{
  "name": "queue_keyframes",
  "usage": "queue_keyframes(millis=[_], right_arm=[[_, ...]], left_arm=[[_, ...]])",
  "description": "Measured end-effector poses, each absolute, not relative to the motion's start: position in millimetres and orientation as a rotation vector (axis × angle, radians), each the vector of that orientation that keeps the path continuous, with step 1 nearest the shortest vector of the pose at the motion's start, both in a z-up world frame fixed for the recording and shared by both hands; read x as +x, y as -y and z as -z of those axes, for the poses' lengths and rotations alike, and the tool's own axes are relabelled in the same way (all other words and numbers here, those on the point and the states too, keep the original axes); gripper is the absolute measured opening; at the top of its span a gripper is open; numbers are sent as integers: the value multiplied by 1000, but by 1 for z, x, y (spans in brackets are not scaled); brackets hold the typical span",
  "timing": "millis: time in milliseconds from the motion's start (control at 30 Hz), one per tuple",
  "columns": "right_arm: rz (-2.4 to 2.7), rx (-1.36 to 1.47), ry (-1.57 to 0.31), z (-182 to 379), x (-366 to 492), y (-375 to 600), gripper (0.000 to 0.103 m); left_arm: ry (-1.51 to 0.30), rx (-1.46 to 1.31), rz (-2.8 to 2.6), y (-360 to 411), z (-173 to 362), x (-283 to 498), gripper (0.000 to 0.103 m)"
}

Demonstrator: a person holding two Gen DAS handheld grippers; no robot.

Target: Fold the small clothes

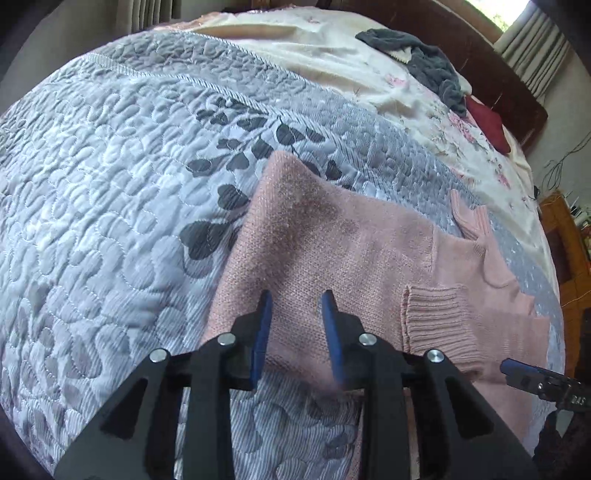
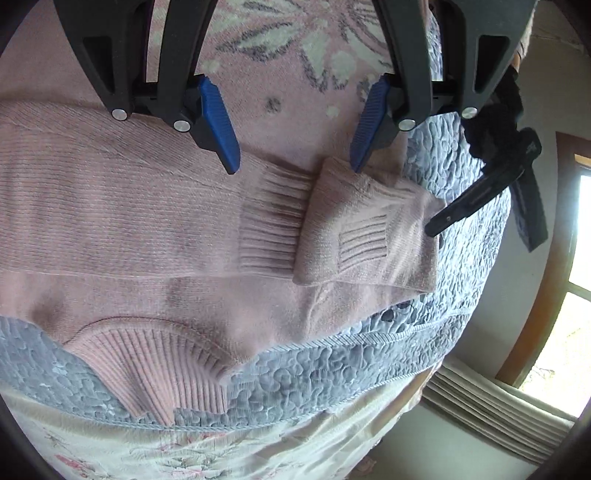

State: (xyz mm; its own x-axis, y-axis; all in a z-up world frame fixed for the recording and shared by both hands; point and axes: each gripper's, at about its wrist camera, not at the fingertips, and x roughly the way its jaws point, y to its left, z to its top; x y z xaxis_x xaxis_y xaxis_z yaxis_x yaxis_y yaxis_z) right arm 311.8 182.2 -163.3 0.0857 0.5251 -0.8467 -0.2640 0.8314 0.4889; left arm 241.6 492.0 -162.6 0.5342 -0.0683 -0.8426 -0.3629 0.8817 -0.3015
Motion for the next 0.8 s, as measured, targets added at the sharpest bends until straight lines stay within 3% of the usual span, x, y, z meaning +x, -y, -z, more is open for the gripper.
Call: queue_keyframes(millis=[200,267,333,400,633,800], right_arm=[[-634,318,-1452,192,336,-218,63],[-651,324,-1486,205,338,-230,49],[-646,314,-1483,207,336,-235,25],[-702,330,-1437,195,333,-234,16],[-731,342,-1264,128,323,-185,14],[-661,331,-1227,114,322,-129,14]], left_arm=[[-932,-433,-205,-496,134,224,44],[-936,-435,-207,-497,132,223,45],[-943,-426,-214,-498,131,223,45],[-948,-424,-216,-499,131,221,45],[-944,-421,-171,-482,127,229,45],[-954,-400,-112,-447,129,245,45]])
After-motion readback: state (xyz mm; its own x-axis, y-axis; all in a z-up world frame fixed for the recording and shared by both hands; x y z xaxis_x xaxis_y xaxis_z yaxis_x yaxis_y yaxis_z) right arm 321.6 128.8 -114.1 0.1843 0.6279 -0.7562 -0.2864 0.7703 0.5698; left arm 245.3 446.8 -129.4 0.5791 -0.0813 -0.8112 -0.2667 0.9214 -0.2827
